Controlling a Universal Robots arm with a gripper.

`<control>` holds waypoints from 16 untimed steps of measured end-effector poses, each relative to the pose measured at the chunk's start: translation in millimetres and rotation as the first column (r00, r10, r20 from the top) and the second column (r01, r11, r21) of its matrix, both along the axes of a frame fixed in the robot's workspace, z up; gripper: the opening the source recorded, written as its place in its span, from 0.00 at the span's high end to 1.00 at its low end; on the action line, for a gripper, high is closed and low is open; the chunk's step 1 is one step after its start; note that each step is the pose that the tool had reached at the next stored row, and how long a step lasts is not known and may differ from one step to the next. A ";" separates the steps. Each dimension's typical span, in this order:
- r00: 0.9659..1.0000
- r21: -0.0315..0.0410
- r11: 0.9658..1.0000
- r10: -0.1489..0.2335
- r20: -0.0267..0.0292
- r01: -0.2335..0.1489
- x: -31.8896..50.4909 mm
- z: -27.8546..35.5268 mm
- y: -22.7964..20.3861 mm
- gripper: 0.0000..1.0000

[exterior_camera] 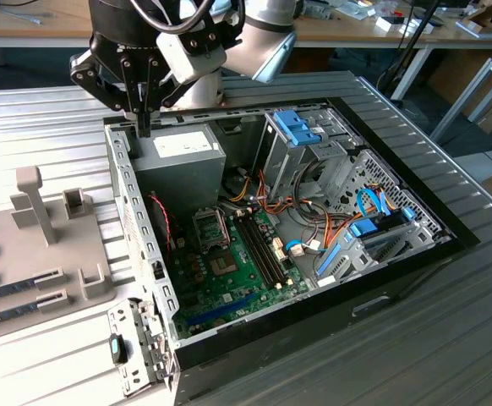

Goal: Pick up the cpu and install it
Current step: 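Reach for the cpu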

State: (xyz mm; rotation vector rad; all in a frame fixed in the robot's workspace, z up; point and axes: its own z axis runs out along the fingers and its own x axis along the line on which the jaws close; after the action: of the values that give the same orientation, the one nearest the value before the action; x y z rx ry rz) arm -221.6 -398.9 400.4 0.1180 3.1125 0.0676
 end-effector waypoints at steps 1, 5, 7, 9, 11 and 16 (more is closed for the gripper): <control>1.000 0.000 1.000 0.000 0.000 0.000 -0.4 0.0 0.0 0.90; 1.000 0.000 1.000 0.000 0.000 0.000 -1.9 0.0 0.0 0.90; 1.000 0.000 1.000 0.000 0.000 0.000 -2.5 0.0 0.0 0.90; 1.000 0.000 1.000 0.000 0.000 0.000 -3.6 0.0 0.0 0.90; 1.000 0.000 1.000 0.000 0.000 0.000 -4.5 0.0 0.0 0.90; 1.000 0.000 1.000 0.000 0.000 0.000 -7.0 -0.1 0.0 0.90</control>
State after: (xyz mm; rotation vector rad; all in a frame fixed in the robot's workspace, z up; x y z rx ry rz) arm -228.6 -398.9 400.3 0.1180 3.1124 0.0677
